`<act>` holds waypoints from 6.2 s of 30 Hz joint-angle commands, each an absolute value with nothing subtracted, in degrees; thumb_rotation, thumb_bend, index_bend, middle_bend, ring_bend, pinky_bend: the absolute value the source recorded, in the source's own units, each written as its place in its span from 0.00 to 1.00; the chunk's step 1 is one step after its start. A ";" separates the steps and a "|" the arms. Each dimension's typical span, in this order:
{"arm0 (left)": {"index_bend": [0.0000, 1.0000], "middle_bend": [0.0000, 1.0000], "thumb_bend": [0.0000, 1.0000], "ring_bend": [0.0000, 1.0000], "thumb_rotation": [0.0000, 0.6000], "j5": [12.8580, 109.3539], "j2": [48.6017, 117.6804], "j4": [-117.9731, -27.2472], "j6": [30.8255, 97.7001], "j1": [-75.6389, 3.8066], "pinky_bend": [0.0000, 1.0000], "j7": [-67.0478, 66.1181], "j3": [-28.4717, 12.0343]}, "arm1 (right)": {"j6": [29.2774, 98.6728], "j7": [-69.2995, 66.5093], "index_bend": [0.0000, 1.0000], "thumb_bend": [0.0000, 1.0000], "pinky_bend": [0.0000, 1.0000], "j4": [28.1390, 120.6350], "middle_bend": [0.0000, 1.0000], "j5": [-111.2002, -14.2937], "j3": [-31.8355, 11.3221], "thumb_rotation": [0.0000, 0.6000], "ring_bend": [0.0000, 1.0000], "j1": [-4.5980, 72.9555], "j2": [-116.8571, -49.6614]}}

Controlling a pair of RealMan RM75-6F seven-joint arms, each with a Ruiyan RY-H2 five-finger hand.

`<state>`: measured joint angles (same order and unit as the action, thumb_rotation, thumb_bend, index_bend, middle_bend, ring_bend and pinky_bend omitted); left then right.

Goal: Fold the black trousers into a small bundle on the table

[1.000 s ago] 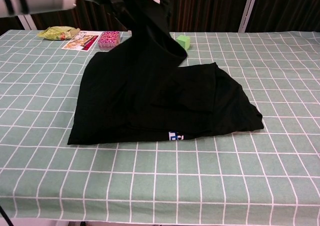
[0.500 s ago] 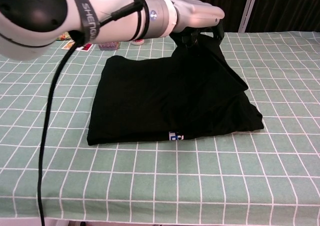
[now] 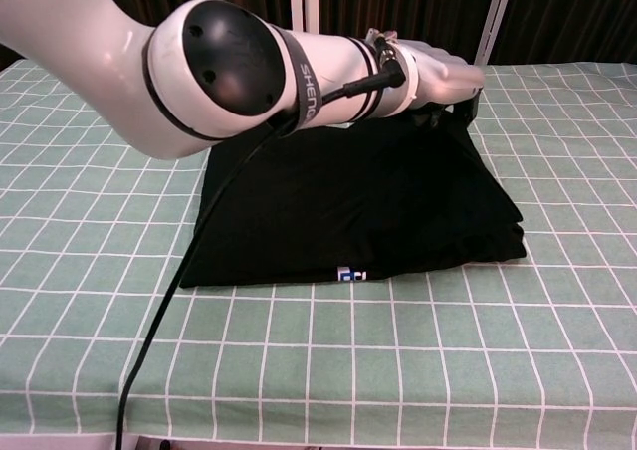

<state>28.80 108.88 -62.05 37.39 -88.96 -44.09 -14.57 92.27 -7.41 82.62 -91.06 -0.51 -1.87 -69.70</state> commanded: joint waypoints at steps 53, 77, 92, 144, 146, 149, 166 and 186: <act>0.20 0.17 0.05 0.08 1.00 61.97 76.74 -100.68 70.40 -40.30 0.19 -18.44 4.47 | 39.57 4.86 0.16 0.78 0.13 81.38 0.17 -81.09 -13.92 1.00 0.11 43.69 -85.59; 0.20 0.18 0.05 0.08 1.00 65.41 75.74 -99.74 66.89 -34.90 0.19 -17.95 1.79 | 37.26 7.06 0.16 0.72 0.14 69.73 0.13 -65.70 -10.67 1.00 0.11 43.50 -85.27; 0.20 0.18 0.05 0.08 1.00 67.20 75.16 -99.30 65.75 -32.92 0.19 -17.36 0.11 | 55.56 4.13 0.17 0.66 0.14 95.87 0.16 -88.50 0.03 1.00 0.11 34.20 -71.85; 0.20 0.18 0.05 0.08 1.00 69.18 76.83 -96.07 61.77 -30.65 0.19 -17.42 -2.07 | 54.72 8.42 0.23 0.75 0.18 87.69 0.17 -90.12 6.27 1.00 0.13 27.47 -75.45; 0.20 0.18 0.05 0.08 1.00 69.18 76.99 -95.72 61.72 -30.57 0.19 -17.43 -2.09 | 55.17 8.70 0.23 0.75 0.18 87.15 0.17 -88.66 6.17 1.00 0.13 26.65 -74.99; 0.20 0.18 0.05 0.08 1.00 69.22 77.19 -95.30 61.59 -30.55 0.19 -17.53 -2.18 | 55.01 8.30 0.23 0.75 0.18 86.61 0.17 -87.20 6.21 1.00 0.13 25.95 -74.86; 0.29 0.20 0.10 0.08 1.00 90.73 91.97 -74.27 65.85 -36.66 0.19 -9.53 -1.79 | 78.98 1.51 0.23 0.57 0.18 94.68 0.17 -96.17 4.01 1.00 0.13 18.43 -64.77; 0.16 0.11 0.09 0.06 1.00 98.78 113.58 -45.95 68.29 -45.12 0.18 -2.47 -1.71 | 82.81 -0.46 0.23 0.48 0.18 94.80 0.17 -96.12 2.47 1.00 0.13 14.69 -63.54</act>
<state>98.20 111.77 -48.14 68.16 -44.00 -3.34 -1.74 82.79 -0.43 94.84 -96.10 2.49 14.72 -63.52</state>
